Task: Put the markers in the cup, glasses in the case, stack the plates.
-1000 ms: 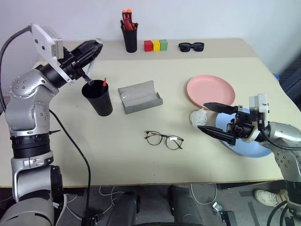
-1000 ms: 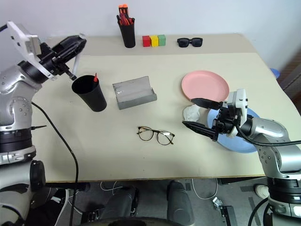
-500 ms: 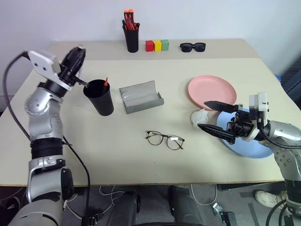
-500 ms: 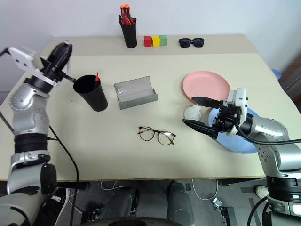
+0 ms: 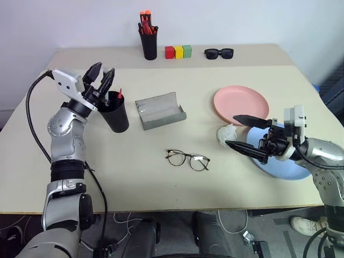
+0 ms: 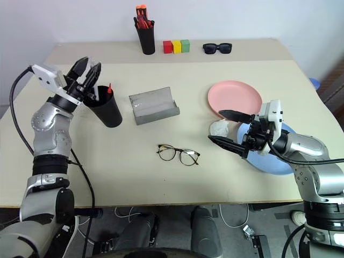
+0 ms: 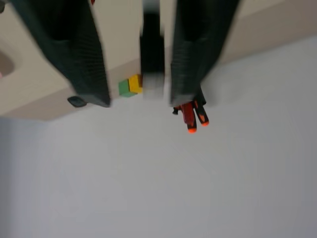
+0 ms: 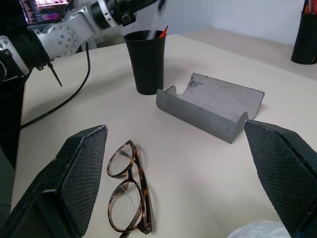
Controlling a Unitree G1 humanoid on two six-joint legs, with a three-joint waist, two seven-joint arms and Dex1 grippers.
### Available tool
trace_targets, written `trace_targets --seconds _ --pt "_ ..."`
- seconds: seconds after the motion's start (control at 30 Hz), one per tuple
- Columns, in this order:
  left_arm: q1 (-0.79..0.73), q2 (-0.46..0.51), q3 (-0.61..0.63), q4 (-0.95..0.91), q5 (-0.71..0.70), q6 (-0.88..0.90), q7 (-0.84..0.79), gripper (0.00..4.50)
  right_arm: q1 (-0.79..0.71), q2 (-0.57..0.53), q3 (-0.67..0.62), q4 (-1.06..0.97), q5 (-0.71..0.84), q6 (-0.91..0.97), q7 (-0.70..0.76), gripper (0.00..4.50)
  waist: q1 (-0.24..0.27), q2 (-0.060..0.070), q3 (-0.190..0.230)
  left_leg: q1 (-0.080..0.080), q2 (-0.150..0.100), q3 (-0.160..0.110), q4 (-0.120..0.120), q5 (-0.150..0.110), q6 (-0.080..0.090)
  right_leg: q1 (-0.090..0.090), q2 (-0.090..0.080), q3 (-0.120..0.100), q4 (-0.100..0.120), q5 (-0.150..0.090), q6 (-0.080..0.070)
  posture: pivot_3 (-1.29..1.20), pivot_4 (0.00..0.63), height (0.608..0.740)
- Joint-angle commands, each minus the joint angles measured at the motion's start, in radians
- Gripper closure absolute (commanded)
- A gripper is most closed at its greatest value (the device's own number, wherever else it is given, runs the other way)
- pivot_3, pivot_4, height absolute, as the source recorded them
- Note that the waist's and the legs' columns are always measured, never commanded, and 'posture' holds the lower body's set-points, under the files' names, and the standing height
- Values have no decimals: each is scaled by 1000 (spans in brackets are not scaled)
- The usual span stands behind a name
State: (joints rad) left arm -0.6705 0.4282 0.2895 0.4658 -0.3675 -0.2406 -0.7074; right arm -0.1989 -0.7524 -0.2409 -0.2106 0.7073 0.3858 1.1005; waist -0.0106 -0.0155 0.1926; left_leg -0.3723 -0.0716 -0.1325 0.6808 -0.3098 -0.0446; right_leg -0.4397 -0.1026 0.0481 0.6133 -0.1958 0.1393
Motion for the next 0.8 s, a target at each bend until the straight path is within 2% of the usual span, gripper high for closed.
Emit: trace_targets --seconds 0.03,0.07,0.1,0.27,0.4,0.53,0.63,0.8 --pt "-6 15 17 -42 -29 9 -1 614 -7 6 -15 -20 -1 -18 -4 0 1 0 0 0 0 0 0 0 0 0 0 0 0 0 0 0 150 740" --pt "-6 17 17 -49 -33 14 0 78 -9 7 -13 -19 -2 -19 -4 0 2 0 0 0 0 0 0 0 0 0 0 0 0 0 0 0 150 740" --pt "-6 19 17 -55 -35 18 1 32 -10 7 -12 -18 -2 -19 -4 0 1 0 0 0 0 0 0 0 0 0 0 0 0 0 0 0 150 740" --pt "1 23 0 -154 -87 130 -10 32 -16 9 -11 -14 -6 -20 -1 0 0 0 0 0 0 0 0 0 0 0 0 0 0 0 0 0 150 740" --pt "18 12 -67 -313 -150 356 -13 32 -22 10 -11 -4 -11 -22 2 0 1 0 0 0 0 0 0 0 0 0 0 0 0 0 0 0 150 740" --pt "18 16 -199 -437 -118 515 -30 32 -24 -3 -25 35 -37 -44 12 0 0 0 0 0 0 0 0 0 0 1 0 0 0 0 0 0 150 740" --pt "8 50 -298 -439 -39 599 -45 32 -26 -28 -41 76 -59 -68 30 0 -1 0 0 1 0 0 0 0 0 1 0 0 0 0 0 0 150 740" --pt "-47 8 -342 -377 -23 669 -38 32 -15 -40 -57 87 -68 -82 33 0 -2 0 0 1 0 0 0 0 0 1 1 0 0 0 0 0 150 740"
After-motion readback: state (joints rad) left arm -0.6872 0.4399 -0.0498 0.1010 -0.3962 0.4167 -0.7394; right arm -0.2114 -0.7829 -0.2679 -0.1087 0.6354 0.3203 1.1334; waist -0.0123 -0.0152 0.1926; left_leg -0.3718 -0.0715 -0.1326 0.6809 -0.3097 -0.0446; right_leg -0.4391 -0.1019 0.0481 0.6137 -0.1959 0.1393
